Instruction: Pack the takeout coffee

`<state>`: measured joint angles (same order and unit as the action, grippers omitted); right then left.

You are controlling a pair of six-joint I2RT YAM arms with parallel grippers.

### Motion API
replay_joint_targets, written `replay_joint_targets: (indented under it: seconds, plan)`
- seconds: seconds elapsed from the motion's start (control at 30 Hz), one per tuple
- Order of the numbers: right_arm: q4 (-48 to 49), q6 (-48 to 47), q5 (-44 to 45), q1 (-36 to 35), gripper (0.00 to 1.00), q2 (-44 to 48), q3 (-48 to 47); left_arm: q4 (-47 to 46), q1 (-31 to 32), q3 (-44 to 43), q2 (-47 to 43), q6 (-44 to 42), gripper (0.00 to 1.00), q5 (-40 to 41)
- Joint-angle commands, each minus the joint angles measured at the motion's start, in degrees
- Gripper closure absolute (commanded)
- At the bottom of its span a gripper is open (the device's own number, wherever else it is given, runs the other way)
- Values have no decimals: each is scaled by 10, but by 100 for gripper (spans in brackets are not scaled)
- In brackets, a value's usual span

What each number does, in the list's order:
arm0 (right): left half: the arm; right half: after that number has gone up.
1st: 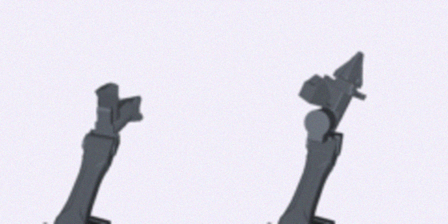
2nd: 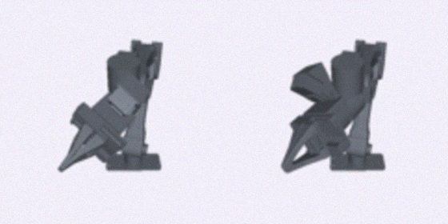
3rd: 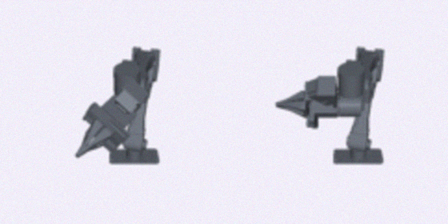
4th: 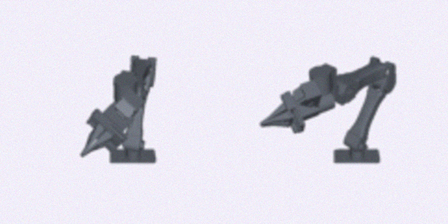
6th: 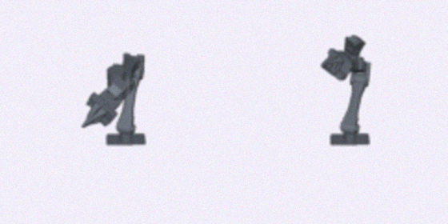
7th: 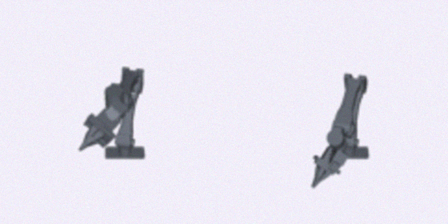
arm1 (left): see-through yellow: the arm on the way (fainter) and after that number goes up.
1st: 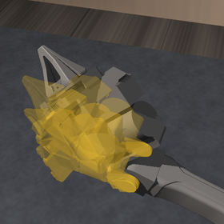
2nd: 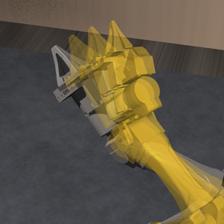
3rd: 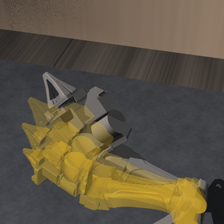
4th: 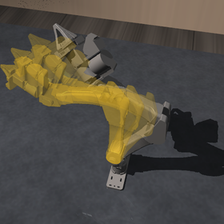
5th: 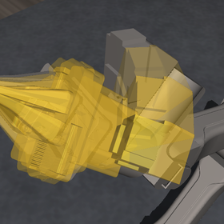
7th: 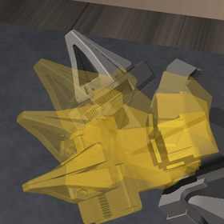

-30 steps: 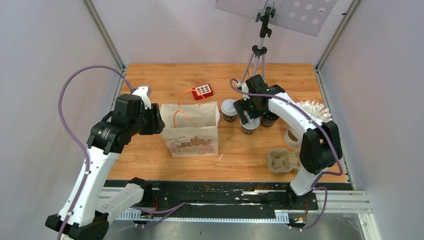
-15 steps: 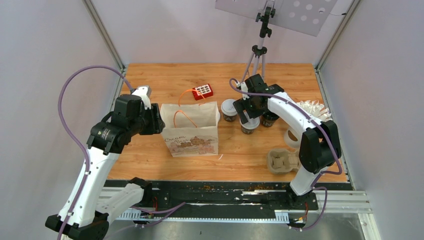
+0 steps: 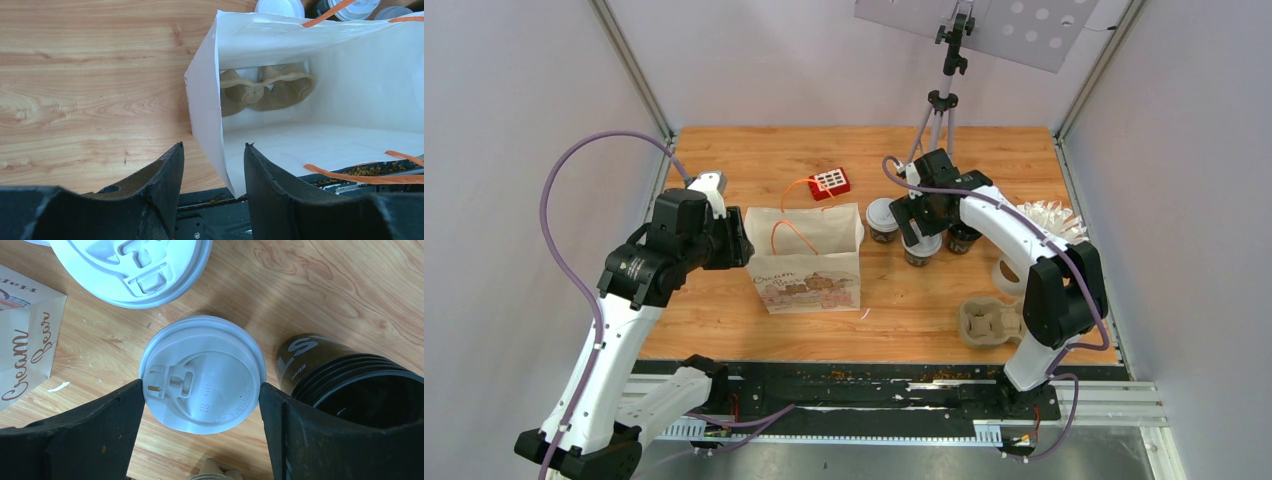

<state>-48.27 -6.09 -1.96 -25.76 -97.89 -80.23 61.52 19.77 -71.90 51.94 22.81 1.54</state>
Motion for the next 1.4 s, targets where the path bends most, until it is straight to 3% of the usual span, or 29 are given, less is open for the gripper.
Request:
replay_joint_targets:
  seconds: [0.0, 0.77, 1.37]
  plan:
    - [29, 2, -4, -3, 15, 14, 22, -14, -2, -3, -5, 1, 44, -3]
    - [43, 0, 6, -3, 20, 30, 39, -10, -3, -3, -6, 9, 44, 4]
    - [-17, 2, -2, -3, 22, 72, 13, -4, -3, -41, 10, 21, 42, 40]
